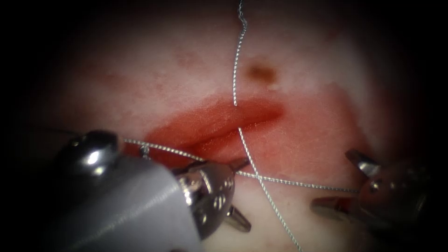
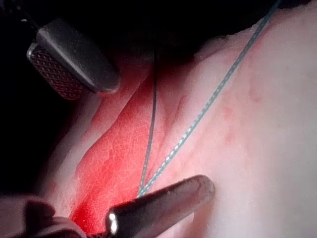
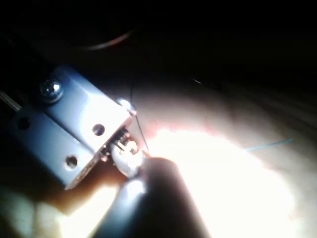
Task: Wound Closure
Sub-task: Use the left tool to pull the needle into frame.
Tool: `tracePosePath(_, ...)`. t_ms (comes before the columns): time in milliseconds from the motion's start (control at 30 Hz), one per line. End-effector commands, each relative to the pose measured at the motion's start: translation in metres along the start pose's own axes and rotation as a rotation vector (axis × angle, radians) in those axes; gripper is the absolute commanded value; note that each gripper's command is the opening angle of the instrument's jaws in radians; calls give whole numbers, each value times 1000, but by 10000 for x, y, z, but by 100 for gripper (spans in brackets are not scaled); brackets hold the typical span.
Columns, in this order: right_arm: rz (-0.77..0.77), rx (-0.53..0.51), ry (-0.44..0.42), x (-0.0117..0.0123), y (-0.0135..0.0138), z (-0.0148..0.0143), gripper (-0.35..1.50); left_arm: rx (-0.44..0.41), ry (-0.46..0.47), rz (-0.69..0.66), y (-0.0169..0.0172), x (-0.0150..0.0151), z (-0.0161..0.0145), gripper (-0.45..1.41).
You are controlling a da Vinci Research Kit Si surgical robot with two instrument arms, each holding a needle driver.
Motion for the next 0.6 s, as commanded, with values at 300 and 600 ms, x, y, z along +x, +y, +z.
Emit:
tracePosePath(300,3,2,5,16,-10,1,128,-26,6,-54,27,-3,-6,-45)
tracePosePath(600,-5,0,4,18,-13,1,128,-28,72,-68,27,7,-20,-45)
